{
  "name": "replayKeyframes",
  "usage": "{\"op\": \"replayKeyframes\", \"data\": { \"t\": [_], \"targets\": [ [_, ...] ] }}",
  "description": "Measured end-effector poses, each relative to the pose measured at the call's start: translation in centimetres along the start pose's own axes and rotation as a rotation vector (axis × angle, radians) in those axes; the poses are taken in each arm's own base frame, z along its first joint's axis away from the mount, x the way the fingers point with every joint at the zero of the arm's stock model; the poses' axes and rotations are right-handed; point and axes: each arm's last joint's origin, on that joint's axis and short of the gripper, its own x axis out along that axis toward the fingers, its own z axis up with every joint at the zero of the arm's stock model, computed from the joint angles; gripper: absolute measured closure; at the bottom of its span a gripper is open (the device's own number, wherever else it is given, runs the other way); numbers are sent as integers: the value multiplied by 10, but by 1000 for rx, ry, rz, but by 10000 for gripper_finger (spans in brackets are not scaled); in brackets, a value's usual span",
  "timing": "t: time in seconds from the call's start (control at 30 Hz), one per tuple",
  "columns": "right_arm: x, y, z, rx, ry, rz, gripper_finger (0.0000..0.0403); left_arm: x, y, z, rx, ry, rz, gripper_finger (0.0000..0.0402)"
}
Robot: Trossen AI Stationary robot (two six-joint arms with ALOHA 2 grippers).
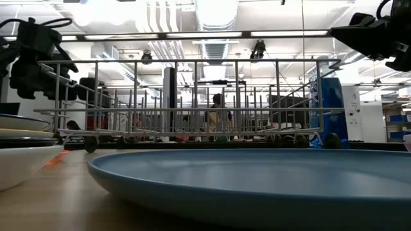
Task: Sort dishes
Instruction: Put the blue plate in the dish rack
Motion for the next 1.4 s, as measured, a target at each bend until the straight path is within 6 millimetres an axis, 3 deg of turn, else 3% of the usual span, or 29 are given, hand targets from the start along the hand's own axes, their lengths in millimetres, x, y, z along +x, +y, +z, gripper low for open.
{"op": "replayKeyframes", "data": {
  "t": [0.33,0.57,0.67,0.8,0.93,1.03,1.1,1.23,1.4],
  "targets": [
    [0,0,0,-1,0,0,401,-4,-7,10,-120,-51,-289,401],
    [0,0,0,0,0,0,401,-5,-5,14,-126,-87,-281,401],
    [0,0,0,0,0,0,401,-5,-6,26,-94,-135,-271,401],
    [0,0,0,0,0,0,401,-7,-9,57,-182,-200,-315,401],
    [0,0,0,0,0,0,401,-14,-18,93,-263,-191,-611,401],
    [0,0,1,73,-6,-5,401,-24,-27,119,-96,-236,-1009,401],
    [0,-4,4,173,-49,-36,401,-33,-30,141,-75,-269,-1234,401],
    [-1,-11,13,421,-150,-88,401,-47,-31,173,-110,-279,-1373,401],
    [-5,-23,20,753,-254,-249,401,-68,-41,176,-117,-247,-1548,401]
  ]
}}
